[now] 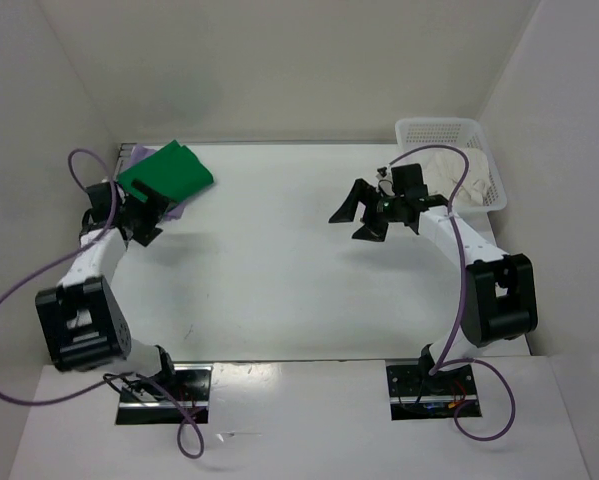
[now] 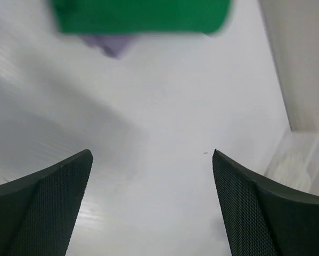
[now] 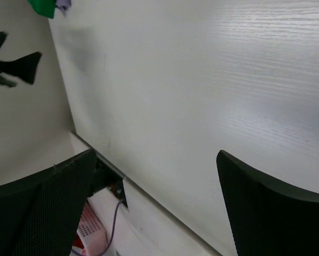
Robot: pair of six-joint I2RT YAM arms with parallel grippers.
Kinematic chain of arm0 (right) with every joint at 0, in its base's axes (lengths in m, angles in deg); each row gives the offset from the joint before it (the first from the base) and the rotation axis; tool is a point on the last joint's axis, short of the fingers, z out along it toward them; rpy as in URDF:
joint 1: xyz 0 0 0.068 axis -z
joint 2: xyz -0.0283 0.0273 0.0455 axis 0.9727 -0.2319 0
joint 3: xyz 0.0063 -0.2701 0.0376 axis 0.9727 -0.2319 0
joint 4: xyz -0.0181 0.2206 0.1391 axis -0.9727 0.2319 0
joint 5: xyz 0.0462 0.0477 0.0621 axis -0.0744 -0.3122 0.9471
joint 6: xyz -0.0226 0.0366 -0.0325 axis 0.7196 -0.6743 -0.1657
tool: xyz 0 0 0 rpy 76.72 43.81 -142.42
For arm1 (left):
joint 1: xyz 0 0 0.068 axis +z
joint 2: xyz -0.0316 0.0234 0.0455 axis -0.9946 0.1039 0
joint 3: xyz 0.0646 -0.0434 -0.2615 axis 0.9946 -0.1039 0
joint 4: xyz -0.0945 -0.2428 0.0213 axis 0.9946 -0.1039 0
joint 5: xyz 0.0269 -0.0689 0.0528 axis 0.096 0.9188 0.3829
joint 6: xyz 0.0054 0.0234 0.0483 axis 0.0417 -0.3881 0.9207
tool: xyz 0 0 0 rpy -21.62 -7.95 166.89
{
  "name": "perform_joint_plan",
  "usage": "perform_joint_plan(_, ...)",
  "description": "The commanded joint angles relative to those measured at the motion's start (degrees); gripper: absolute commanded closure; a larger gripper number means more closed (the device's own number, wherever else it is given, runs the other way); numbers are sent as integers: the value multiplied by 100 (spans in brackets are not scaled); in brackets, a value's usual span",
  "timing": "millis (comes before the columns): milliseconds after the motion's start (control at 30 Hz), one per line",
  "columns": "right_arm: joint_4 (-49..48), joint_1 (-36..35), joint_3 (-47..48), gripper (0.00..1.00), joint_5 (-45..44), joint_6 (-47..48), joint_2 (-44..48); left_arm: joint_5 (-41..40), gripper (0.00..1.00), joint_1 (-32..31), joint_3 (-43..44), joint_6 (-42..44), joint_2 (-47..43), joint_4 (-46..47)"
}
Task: Fold and stack the t-shirts
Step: Put the neatly folded tshirt into the corner of the board with the left arm, then grab crumpled tshirt from bin with the right arm
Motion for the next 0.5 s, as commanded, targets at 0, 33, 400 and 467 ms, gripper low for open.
perform_joint_plan(0,162,26,-114,0,-404,198,274,488,0,-597,-228,238,-1264,-485)
perform_joint_plan(33,162,26,-115,0,-537,198,275,541,0,-1077,-473,239,-1478,-765)
perform_joint_plan(400,-215,-1351,-949,0,-934,-1617,653,770,0,-5027,-1039,-870,-1419,-310)
perform_joint_plan(467,-277,-1713,-907,0,-1258,-1849,706,927,0,-4898,-1186,-808,-1418,66)
